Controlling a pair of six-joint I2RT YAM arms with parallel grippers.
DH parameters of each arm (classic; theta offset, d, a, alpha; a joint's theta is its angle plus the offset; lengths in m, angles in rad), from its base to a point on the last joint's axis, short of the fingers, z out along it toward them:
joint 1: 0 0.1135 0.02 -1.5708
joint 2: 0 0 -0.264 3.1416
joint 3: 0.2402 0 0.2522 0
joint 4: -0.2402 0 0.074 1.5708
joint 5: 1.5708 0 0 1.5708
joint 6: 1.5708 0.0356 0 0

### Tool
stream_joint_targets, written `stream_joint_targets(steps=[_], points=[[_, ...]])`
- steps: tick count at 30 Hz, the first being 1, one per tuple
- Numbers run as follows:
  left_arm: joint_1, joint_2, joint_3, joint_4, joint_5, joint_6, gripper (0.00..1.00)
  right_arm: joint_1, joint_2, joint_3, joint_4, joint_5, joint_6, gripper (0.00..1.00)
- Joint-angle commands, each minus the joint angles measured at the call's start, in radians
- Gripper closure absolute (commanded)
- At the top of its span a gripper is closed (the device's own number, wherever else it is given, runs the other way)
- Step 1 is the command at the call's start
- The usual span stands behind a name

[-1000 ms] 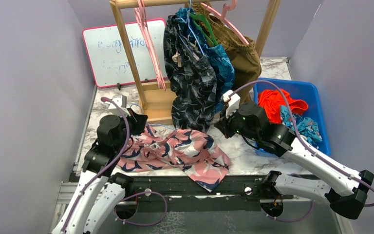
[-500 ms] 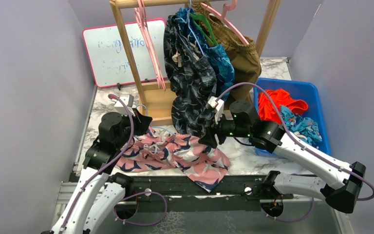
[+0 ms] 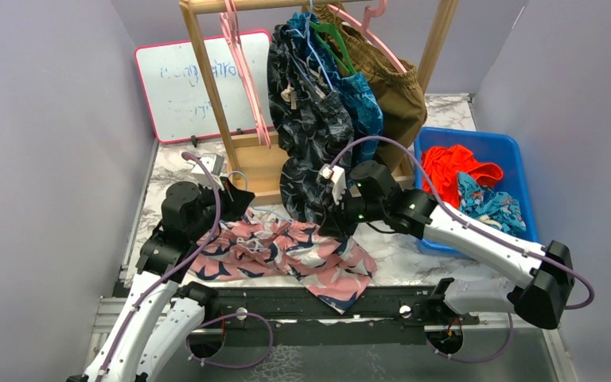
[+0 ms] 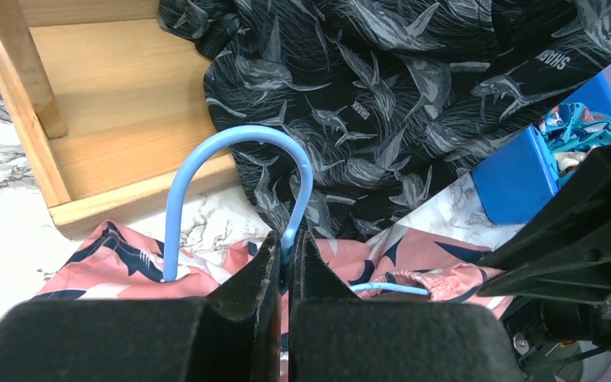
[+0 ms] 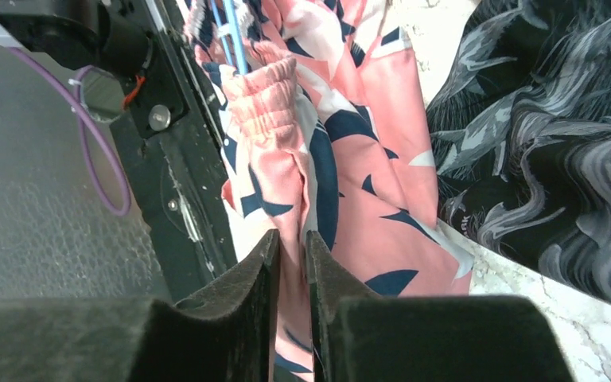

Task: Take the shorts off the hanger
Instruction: Remove the shorts from the clothes rod.

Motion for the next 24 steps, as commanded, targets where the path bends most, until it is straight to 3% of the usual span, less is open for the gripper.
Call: stream_joint_targets(steps=[1, 2, 4, 12, 18, 24], points=[[0.005, -0.003, 0.019, 0.042, 0.019, 0.015, 1.0, 0.0, -0.087, -0.011, 0.059, 0.024, 0.012, 0.69], [0.005, 0.002, 0.018, 0.041, 0.024, 0.018, 1.0, -0.001, -0.09, -0.012, 0.057, -0.005, 0.005, 0.62], [0.005, 0.013, 0.019, 0.041, 0.033, 0.02, 1.0, 0.0, -0.084, -0.008, 0.052, -0.045, -0.003, 0.57], [0.005, 0.014, 0.006, 0.051, 0.039, 0.012, 1.0, 0.0, -0.006, 0.002, 0.037, -0.096, -0.032, 0.59], [0.005, 0.011, 0.005, 0.051, 0.029, 0.012, 1.0, 0.0, -0.037, -0.016, 0.075, -0.041, -0.02, 0.93], [0.005, 0.015, 0.003, 0.045, 0.015, 0.024, 1.0, 0.0, -0.119, -0.052, 0.115, 0.044, 0.006, 0.99]])
